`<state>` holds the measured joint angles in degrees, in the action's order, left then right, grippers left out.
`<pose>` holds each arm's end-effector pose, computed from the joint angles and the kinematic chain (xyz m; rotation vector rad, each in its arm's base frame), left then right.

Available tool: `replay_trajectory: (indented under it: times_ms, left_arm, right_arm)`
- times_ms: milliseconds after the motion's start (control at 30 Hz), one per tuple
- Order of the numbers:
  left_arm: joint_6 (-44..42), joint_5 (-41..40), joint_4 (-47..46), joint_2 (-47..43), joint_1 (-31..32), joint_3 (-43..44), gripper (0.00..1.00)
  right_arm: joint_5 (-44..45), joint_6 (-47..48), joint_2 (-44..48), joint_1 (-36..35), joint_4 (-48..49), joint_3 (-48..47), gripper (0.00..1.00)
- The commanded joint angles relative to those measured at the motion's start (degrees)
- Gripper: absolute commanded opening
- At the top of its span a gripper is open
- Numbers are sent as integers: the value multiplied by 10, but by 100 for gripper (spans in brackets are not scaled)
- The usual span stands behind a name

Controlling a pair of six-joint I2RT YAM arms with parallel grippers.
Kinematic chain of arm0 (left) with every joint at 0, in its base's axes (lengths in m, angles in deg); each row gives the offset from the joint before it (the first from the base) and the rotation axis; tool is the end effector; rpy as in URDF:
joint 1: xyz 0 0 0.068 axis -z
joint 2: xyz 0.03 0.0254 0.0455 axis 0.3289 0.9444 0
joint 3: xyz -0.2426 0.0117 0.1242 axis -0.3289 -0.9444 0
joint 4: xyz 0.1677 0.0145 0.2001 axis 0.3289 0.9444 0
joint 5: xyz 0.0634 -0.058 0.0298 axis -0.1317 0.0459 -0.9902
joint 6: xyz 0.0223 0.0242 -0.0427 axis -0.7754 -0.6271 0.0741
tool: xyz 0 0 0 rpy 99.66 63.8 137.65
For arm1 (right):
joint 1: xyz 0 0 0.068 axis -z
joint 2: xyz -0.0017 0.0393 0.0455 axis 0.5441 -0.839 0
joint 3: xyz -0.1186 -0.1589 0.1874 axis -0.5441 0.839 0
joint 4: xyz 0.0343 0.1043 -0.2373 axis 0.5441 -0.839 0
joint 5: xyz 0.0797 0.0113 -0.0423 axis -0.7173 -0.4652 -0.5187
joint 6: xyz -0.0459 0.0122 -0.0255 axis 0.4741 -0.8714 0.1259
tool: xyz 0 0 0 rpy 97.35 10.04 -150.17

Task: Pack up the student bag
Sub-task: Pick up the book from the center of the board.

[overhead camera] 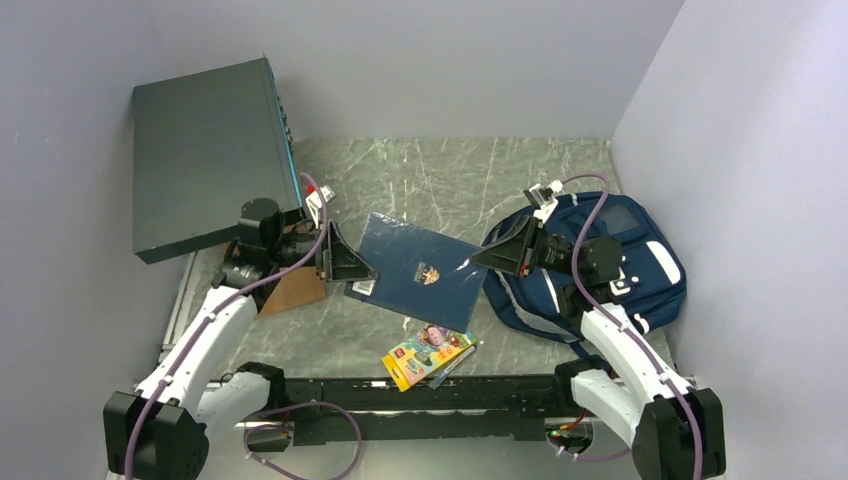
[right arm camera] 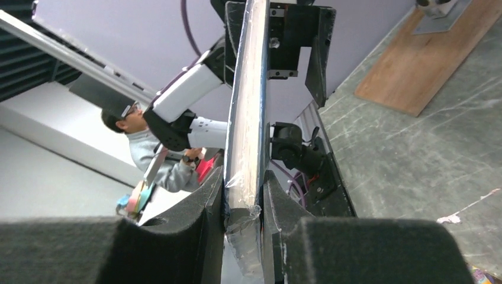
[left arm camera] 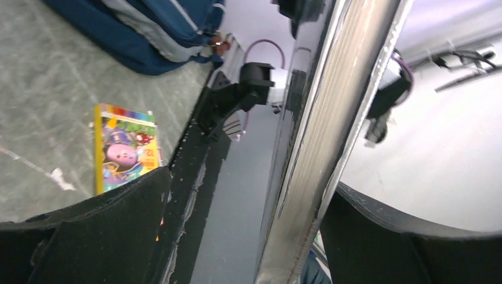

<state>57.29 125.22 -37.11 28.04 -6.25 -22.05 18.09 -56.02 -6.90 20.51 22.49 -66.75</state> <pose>0.1941 -0.0783 0.3118 0.4304 2.0327 -1.6951 0.1772 0.0718 0.3127 -0.3207 1.6700 1.8750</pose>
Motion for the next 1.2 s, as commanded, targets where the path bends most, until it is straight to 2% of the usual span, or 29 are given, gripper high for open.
replay_trajectory:
  times_ms: [0, 67, 200, 333, 367, 500, 567, 600, 667, 733, 867, 1000, 1067, 1167]
  left_arm:
    - [191, 96, -319, -29, 7, -46, 91]
    - [205, 97, -344, -30, 24, -49, 84]
    - [173, 78, -301, -22, 82, -31, 66]
    - [152, 59, -278, -26, 95, -18, 41]
    - [127, 51, -251, -29, 95, -7, 37]
    - [-10, 1, -58, -43, 95, 48, 1]
    - [-71, -37, 15, -50, 95, 71, 0]
    - [-97, -61, 46, -54, 95, 79, 0]
    - [-135, -117, 94, -65, 95, 89, 0]
    - [-162, -181, 127, -77, 95, 96, 0]
    - [-191, -280, 184, -86, 95, 117, 0]
    - [-206, -344, 213, -89, 95, 132, 0]
    - [-209, -349, 216, -88, 95, 132, 0]
    - [-207, -343, 210, -86, 95, 125, 0]
  right_arm:
    - [-15, -85, 4, -1, 158, -18, 0]
    - [-16, -78, 3, -1, 151, -18, 0]
    - [-6, -74, -1, -4, 149, -18, 0]
    - [-6, -44, -2, -5, 114, -18, 0]
    - [-5, -23, 1, -5, 83, -18, 0]
    - [25, 108, 31, -5, -97, -29, 0]
    - [57, 200, 49, -5, -235, -45, 0]
    - [79, 245, 56, -5, -302, -55, 5]
    - [130, 308, 65, -5, -423, -64, 29]
    - [169, 333, 68, -5, -466, -53, 43]
    - [262, 397, 57, -5, -575, -33, 58]
    - [376, 472, 52, -5, -671, -44, 63]
    - [459, 511, 51, -5, -728, -72, 64]
    - [538, 543, 52, -5, -790, -118, 66]
